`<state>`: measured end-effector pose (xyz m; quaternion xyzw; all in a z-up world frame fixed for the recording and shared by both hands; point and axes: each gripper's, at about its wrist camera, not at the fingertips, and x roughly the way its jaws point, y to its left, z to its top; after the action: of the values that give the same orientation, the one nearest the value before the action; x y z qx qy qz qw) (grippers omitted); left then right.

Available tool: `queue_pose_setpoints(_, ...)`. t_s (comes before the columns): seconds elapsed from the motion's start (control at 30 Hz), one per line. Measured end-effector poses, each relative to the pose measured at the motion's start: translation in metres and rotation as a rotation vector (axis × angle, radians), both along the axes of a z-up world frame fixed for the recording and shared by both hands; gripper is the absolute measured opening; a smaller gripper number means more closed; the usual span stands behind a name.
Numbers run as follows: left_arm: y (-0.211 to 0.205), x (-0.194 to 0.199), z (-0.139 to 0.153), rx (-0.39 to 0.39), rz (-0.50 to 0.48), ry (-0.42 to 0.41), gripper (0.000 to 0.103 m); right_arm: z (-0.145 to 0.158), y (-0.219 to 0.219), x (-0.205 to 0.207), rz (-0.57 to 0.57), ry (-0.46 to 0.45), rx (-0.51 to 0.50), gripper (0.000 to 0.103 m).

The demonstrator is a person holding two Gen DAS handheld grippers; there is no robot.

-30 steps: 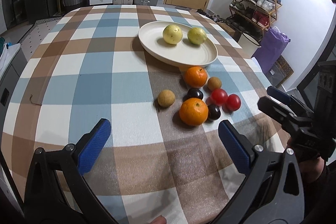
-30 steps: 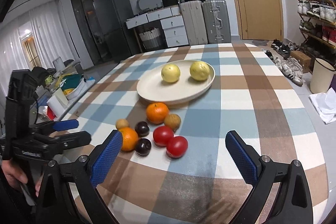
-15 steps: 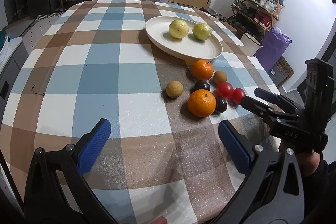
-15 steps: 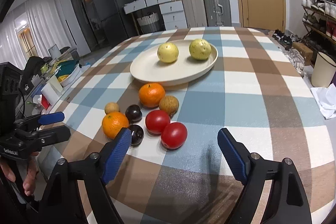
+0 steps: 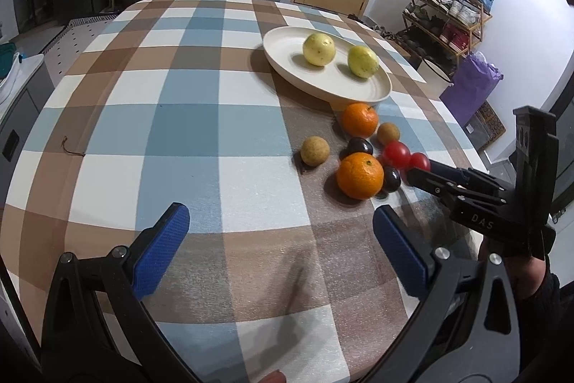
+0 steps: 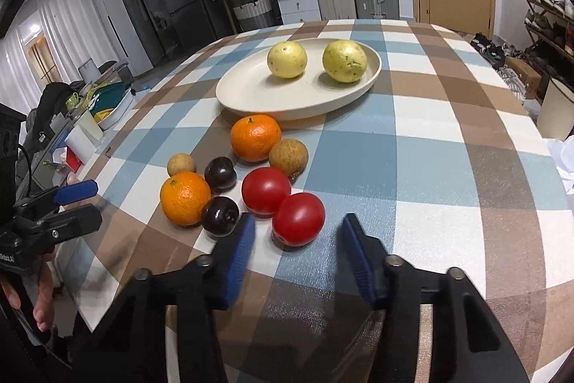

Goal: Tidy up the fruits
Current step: 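Grasp the red tomato with the right gripper while the left gripper grasps the brown kiwi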

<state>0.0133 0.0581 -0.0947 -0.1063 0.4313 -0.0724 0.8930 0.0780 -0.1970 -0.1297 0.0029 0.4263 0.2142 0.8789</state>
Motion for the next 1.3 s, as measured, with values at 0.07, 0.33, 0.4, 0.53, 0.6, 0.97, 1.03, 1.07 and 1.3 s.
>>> queue_pose_setpoints(0.07, 0.003, 0.0, 0.0, -0.001, 0.01, 0.0, 0.102, 0.0, 0.0, 0.0, 0.006, -0.001, 0.008, 0.039)
queue_pose_setpoints(0.33, 0.017, 0.002, 0.002, -0.009, 0.036, -0.006, 0.102, -0.001, -0.003, 0.001, 0.003, 0.012, 0.036, 0.03)
queue_pose_setpoints(0.4, 0.022, 0.005, 0.004, -0.042, 0.027, -0.011, 0.102, -0.001, -0.006, 0.001, 0.001, 0.015, 0.059, 0.03)
queue_pose_setpoints(0.53, 0.025, 0.014, 0.004, -0.048, 0.035, 0.003, 0.102, 0.004, -0.012, -0.001, -0.005, 0.0, 0.096, 0.029)
queue_pose_setpoints(0.6, 0.024, 0.019, 0.002, -0.049, 0.033, 0.008, 0.102, 0.007, -0.014, -0.002, -0.006, -0.01, 0.11, 0.029)
queue_pose_setpoints(0.97, 0.018, 0.054, -0.012, -0.039, 0.052, 0.075, 0.102, 0.03, -0.009, -0.003, 0.059, -0.092, 0.154, 0.029)
queue_pose_setpoints(1.03, 0.016, 0.06, -0.012, -0.043, 0.045, 0.074, 0.102, 0.031, -0.007, 0.0, 0.068, -0.094, 0.163, 0.029)
queue_pose_setpoints(1.07, 0.015, 0.062, -0.012, -0.04, 0.041, 0.074, 0.102, 0.03, -0.007, 0.001, 0.069, -0.094, 0.166, 0.03)
queue_pose_setpoints(1.3, 0.008, 0.084, -0.014, -0.051, 0.028, 0.092, 0.101, 0.025, -0.012, 0.012, 0.064, -0.064, 0.197, 0.03)
